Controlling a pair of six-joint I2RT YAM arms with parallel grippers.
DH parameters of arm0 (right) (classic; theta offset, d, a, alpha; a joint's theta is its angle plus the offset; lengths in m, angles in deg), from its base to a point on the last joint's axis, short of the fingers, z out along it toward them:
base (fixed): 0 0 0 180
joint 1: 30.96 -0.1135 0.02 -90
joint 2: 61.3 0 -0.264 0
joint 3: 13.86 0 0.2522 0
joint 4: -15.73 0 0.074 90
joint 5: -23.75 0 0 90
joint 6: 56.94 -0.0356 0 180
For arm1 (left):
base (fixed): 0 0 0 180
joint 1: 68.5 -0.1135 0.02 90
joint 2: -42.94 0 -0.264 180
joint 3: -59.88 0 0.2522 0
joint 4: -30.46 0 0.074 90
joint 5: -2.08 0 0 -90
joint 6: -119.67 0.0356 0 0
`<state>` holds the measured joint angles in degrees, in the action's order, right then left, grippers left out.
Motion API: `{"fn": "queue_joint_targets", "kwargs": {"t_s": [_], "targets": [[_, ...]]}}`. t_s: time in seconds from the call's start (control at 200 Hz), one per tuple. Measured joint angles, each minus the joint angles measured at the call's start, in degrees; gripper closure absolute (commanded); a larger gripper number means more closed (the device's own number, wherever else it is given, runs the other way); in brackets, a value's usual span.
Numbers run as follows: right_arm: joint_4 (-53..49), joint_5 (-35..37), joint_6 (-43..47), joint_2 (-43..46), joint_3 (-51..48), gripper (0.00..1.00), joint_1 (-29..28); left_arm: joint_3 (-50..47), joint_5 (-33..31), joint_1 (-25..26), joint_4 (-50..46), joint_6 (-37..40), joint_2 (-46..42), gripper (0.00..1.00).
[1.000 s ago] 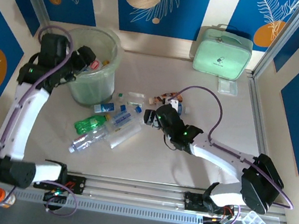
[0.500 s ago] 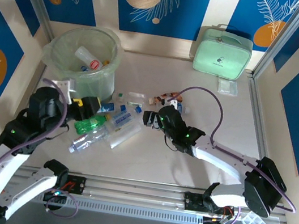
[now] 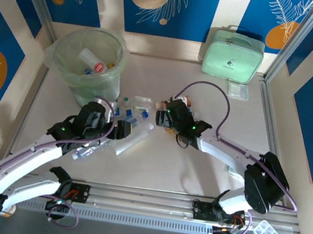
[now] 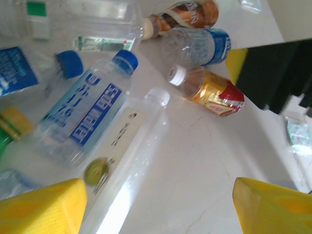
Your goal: Put the plastic bottles in the bin
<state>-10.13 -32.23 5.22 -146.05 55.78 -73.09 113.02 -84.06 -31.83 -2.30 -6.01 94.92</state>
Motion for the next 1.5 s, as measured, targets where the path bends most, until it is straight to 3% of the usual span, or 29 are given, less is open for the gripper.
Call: {"fn": "queue_joint_targets", "kwargs": {"t_s": [0.18,0.335,0.58,0.74,1.175,1.501], "targets": [[-6.19,-4.63,2.47,-7.1,5.86,0.1,6.51,-1.53,1.29,0.13,7.28,-0.35,2.95,0.22],[-10.75,-10.73,5.4,-12.07,8.68,0.1,10.49,-5.62,0.02,0.13,9.44,0.11,-0.37,0.22],[-13.49,-19.8,9.92,-15.43,10.05,0.1,10.45,-8.07,-4.79,0.13,8.35,0.24,-11.63,0.22],[-15.15,-22.49,10.93,-17.97,10.62,0.12,9.49,-8.76,-7.65,0.13,8.15,0.24,-14.51,0.22],[-20.65,-19.37,9.99,-17.7,11.37,0.19,3.65,-10.25,-13.38,0.13,6.82,0.15,-17.14,0.22],[-25.75,-12.35,8.96,-16.92,12.76,0.37,-2.27,-12.61,-20.65,0.13,4.39,-0.24,-27.08,0.2]]}}
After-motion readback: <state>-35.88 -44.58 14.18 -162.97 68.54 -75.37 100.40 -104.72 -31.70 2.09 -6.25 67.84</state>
